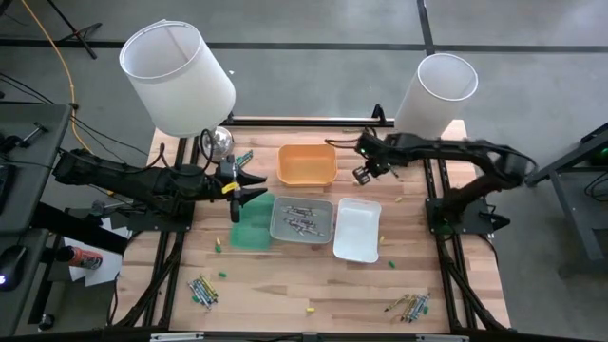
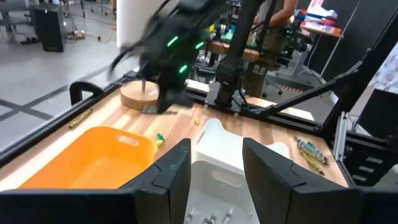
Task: Sort crayons
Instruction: Put the gray crayon into the yellow bin
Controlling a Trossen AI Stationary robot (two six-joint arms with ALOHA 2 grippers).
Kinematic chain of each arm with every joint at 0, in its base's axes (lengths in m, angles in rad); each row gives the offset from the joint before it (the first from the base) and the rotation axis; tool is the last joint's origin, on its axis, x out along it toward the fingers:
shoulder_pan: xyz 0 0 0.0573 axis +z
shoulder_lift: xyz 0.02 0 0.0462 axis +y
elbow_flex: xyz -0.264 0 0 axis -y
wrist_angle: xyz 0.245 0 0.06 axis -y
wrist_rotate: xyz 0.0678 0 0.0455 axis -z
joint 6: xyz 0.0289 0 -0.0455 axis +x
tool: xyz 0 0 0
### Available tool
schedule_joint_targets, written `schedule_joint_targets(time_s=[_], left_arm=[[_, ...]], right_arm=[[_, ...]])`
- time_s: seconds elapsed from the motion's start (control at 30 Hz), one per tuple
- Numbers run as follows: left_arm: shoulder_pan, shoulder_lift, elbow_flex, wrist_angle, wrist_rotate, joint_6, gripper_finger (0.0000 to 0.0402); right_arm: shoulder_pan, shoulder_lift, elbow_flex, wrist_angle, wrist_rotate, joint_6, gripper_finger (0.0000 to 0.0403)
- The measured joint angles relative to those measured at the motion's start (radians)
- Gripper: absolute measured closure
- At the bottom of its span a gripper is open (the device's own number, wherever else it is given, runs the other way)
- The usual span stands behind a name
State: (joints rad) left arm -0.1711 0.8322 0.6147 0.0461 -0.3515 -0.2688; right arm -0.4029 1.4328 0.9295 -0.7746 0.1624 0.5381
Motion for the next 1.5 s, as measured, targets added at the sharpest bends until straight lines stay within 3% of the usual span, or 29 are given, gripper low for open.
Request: schedule_joint_targets(time_s=[0.23, 0.47, 0.6, 0.93, 1.1, 1.5], left_arm=[[0.001, 0.000, 0.000, -0.003, 0.000, -0.001, 0.0271], [0.016, 0.000, 0.000, 0.004, -0.020, 0.027, 0.0271], [0.028, 0.000, 0.000, 0.004, -0.020, 0.027, 0.0271], [0.028, 0.000, 0.000, 0.004, -0.020, 0.027, 0.0271], [0.028, 0.000, 0.000, 0.012, -0.031, 0.027, 0.0271], [0.028, 0.000, 0.000, 0.089, -0.031, 0.010, 0.0271]], right_arm=[[0.230, -0.227, 0.001, 0.200, 0.100, 0.076, 0.0401], [0.411, -0.254, 0.003, 0.579, 0.160, -0.095, 0.0401], [0.440, -0.245, 0.003, 0.684, 0.161, -0.177, 0.0401], [0.432, -0.239, 0.004, 0.699, 0.164, -0.181, 0.0400], [0.364, -0.151, 0.019, 0.757, 0.092, -0.244, 0.0400], [0.184, 0.292, 0.289, 0.622, -0.029, -0.421, 0.0400]])
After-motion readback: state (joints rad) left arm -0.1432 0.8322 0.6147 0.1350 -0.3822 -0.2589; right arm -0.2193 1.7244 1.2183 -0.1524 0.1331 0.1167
